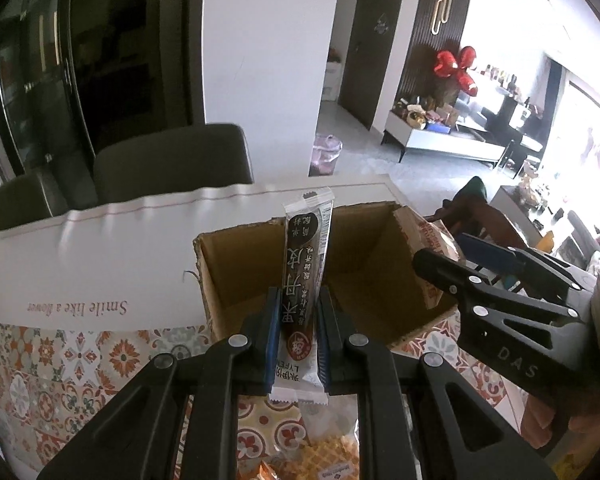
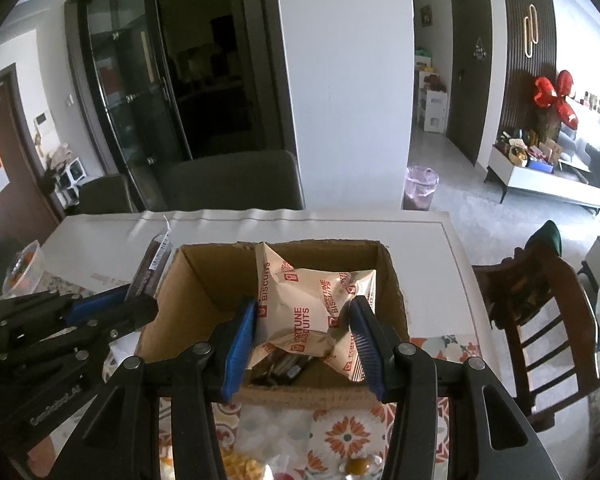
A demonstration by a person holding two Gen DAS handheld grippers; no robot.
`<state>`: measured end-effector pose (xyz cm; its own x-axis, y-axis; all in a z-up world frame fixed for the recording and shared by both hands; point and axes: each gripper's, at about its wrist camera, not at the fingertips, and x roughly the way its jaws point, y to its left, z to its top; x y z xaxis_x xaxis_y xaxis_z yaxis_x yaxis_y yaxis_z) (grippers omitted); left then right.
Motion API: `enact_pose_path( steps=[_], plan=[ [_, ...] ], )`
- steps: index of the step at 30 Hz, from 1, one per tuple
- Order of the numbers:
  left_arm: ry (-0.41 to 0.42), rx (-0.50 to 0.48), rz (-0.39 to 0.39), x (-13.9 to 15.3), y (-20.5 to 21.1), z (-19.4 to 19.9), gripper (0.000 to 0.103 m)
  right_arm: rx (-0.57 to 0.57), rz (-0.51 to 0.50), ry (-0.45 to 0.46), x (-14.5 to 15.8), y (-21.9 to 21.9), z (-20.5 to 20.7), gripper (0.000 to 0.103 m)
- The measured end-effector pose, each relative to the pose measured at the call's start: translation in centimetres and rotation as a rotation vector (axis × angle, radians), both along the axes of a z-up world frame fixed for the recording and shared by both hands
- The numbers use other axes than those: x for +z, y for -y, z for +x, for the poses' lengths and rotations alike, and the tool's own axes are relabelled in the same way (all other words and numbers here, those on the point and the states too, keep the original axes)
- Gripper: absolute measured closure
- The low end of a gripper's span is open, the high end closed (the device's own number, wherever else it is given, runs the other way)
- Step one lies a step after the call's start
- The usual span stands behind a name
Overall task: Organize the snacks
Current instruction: 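Open both tools to drop the snacks into the box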
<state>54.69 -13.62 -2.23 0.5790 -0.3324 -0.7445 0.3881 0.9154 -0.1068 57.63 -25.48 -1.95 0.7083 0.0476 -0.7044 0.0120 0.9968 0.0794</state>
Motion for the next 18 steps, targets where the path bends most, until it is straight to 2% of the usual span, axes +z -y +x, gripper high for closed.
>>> enact_pose_path(
  steps=[9, 13, 14, 16, 18],
  plan=[
    [-0.072, 0.007, 0.022, -2.2, 0.7, 3.1, 0.086, 0.005, -0.032, -0.065, -2.4, 0.0, 2.8, 0.054],
    [-0.120, 0.015, 0.024, -3.0, 0.9, 4.2, 0.084, 0.003, -0.005, -0.101, -3.2, 0.5, 3.8, 0.054],
    [-0.129, 0.022, 0.026, -3.2, 0.8, 4.3, 0.082, 0.005, 0.005, -0.110, -3.4, 0.6, 4.0, 0.054],
    [-0.135, 0.030, 0.027, -3.3, 0.7, 4.5, 0.064, 0.004, 0.016, -0.126, -3.6, 0.8, 4.5, 0.046],
    [-0.120, 0.034, 0.030, -3.1, 0.6, 4.4, 0.056, -0.022, 0.026, -0.128, -3.8, 1.3, 4.4, 0.030]
  ],
)
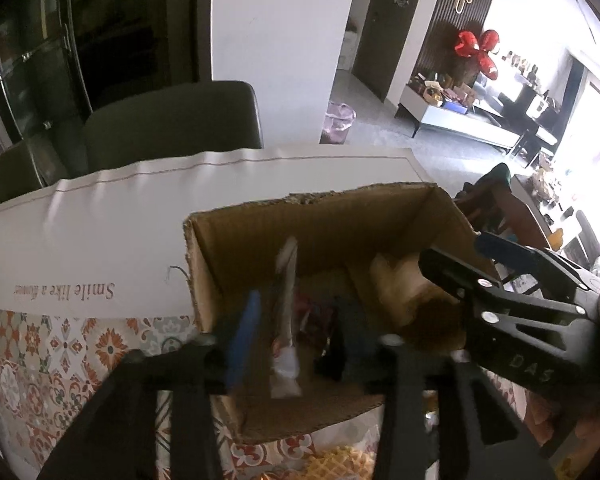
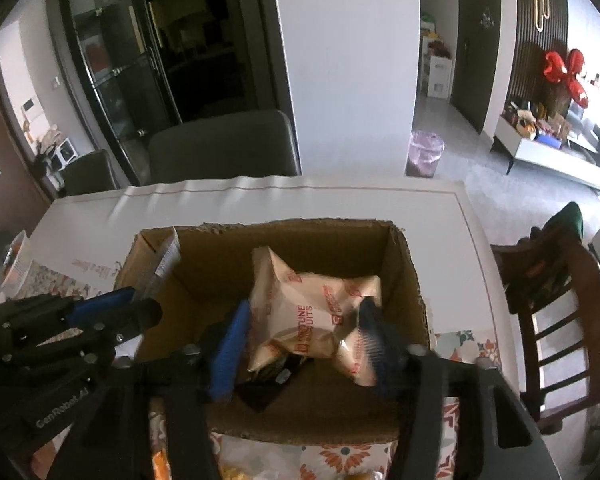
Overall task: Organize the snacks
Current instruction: 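Open both tools to drop the snacks into the box, then move both tools back toward the remaining snacks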
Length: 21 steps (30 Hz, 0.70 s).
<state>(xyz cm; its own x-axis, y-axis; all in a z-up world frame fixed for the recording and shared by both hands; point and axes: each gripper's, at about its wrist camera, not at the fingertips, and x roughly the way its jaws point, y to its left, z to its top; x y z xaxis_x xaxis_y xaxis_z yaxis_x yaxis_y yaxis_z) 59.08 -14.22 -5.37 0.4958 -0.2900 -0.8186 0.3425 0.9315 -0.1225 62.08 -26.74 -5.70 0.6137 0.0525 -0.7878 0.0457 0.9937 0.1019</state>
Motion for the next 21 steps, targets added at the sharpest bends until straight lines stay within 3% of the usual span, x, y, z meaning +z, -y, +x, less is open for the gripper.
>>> enact_pose_path(
  steps=[2, 8, 12, 21],
  plan=[
    [0.009, 0.001, 0.008, 0.3, -0.3, -0.3, 0.056, -0.016, 0.012, 0.010, 0.0, 0.3, -0.2, 0.024],
    [0.090, 0.016, 0.045, 2.5, -1.4, -3.3, 0.045, -0.074, -0.034, 0.047, 1.4, 0.6, -2.6, 0.024],
    [0.133, 0.055, 0.046, 4.4, -2.3, -6.0, 0.030, -0.080, -0.048, 0.092, 2.9, 0.0, -5.1, 0.024],
    [0.222, 0.092, 0.054, 6.7, -5.2, -12.6, 0.019, -0.049, -0.055, 0.133, 5.1, -2.0, -11.1, 0.024]
  ],
)
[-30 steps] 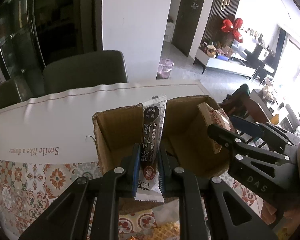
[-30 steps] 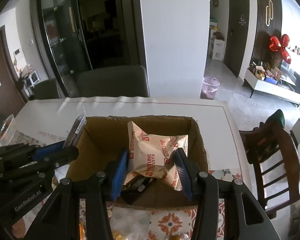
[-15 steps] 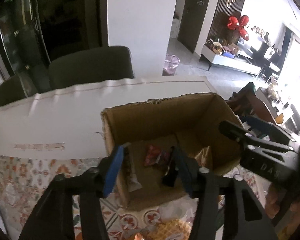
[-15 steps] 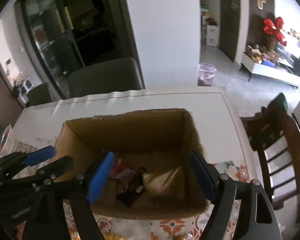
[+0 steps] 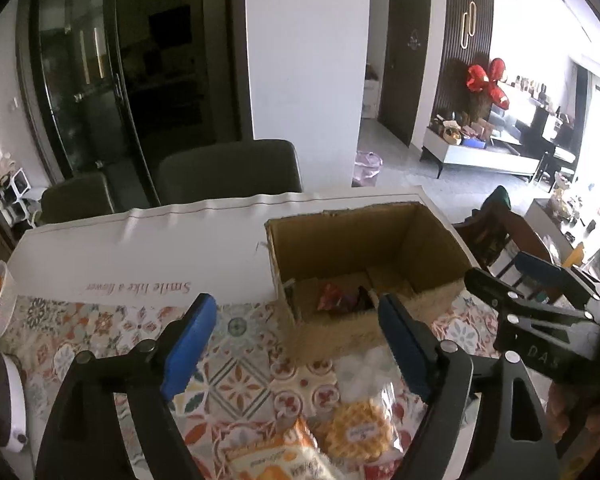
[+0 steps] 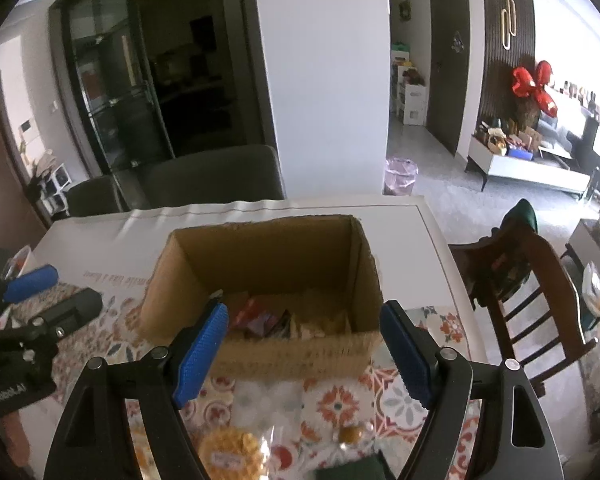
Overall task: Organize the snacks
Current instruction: 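Move both tools back toward the remaining snacks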
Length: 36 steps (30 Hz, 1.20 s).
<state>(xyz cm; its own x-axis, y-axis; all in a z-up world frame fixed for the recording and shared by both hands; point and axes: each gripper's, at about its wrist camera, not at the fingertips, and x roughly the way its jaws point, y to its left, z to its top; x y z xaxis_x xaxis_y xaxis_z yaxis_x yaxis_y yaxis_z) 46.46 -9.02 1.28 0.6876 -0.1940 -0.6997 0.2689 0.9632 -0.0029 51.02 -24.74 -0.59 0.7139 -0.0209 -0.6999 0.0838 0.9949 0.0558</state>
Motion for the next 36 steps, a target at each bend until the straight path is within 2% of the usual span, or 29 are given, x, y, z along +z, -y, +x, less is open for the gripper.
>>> enact_pose_path(
  steps=[8, 13, 21, 27, 31, 36],
  plan=[
    [-0.013, 0.007, 0.020, -0.7, -1.8, -4.9, 0.019, -0.010, -0.035, 0.024, 0.3, -1.7, -5.2, 0.024],
    [-0.070, -0.027, 0.015, -2.5, -1.7, -7.5, 0.019, -0.011, -0.063, 0.020, -0.3, -2.1, -8.1, 0.024],
    [-0.152, -0.082, 0.051, -6.0, -0.4, -10.5, 0.019, -0.050, -0.035, -0.095, -3.9, -0.9, -11.8, 0.024],
    [-0.180, -0.129, 0.093, -8.1, 0.9, -12.2, 0.019, -0.092, -0.026, -0.197, -7.1, 0.6, -13.8, 0.024],
    [-0.223, -0.159, 0.095, -9.8, 1.6, -12.8, 0.019, -0.115, 0.009, -0.247, -8.7, 1.5, -14.8, 0.024],
    [-0.292, -0.190, 0.100, -11.8, 2.4, -13.2, 0.019, -0.122, 0.002, -0.297, -10.5, 2.0, -15.7, 0.024]
  ],
)
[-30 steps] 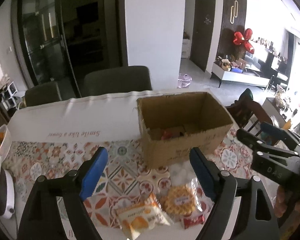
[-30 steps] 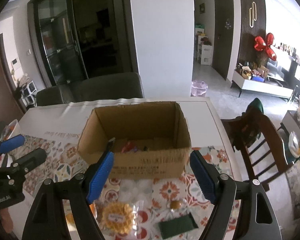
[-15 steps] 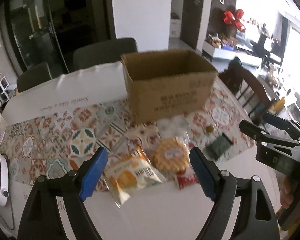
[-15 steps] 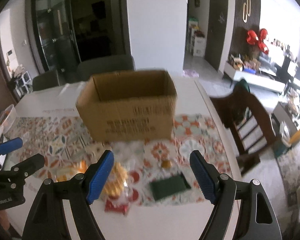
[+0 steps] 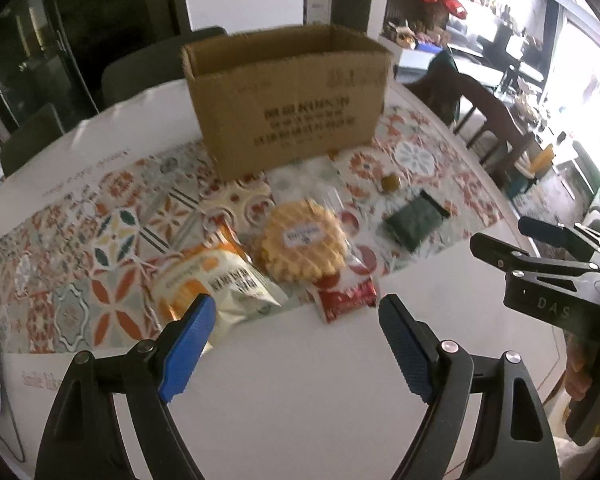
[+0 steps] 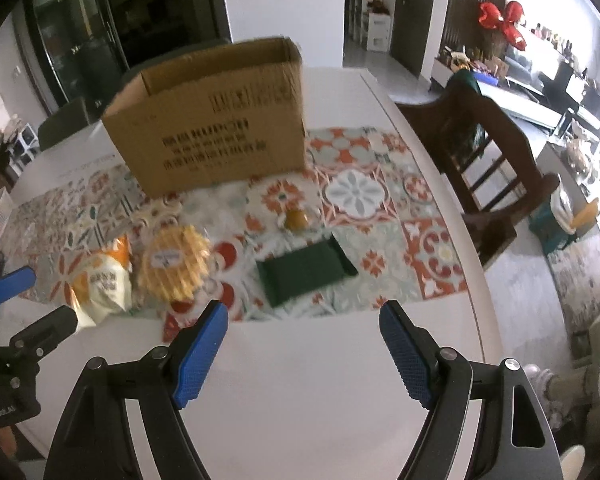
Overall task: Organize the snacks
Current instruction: 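Move both tools back toward the remaining snacks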
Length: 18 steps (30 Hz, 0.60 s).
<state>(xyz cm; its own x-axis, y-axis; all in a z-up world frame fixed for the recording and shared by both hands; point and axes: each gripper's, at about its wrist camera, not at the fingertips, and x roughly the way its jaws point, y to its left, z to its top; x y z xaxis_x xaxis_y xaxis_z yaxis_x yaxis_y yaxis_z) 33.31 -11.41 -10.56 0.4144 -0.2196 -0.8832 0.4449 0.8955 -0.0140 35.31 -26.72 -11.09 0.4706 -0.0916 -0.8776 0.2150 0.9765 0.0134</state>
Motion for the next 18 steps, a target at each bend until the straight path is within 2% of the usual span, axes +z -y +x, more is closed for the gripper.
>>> enact_pose_path(
  steps=[13, 18],
  plan=[
    [-0.088, -0.057, 0.035, -3.5, 1.3, -0.5, 0.020, 0.004, -0.009, -0.077, -2.9, 0.8, -0.9, 0.024],
    [-0.084, -0.121, 0.054, -4.6, 2.1, -0.8, 0.024, 0.001, -0.006, -0.090, -3.4, 1.0, -1.0, 0.024]
  ],
)
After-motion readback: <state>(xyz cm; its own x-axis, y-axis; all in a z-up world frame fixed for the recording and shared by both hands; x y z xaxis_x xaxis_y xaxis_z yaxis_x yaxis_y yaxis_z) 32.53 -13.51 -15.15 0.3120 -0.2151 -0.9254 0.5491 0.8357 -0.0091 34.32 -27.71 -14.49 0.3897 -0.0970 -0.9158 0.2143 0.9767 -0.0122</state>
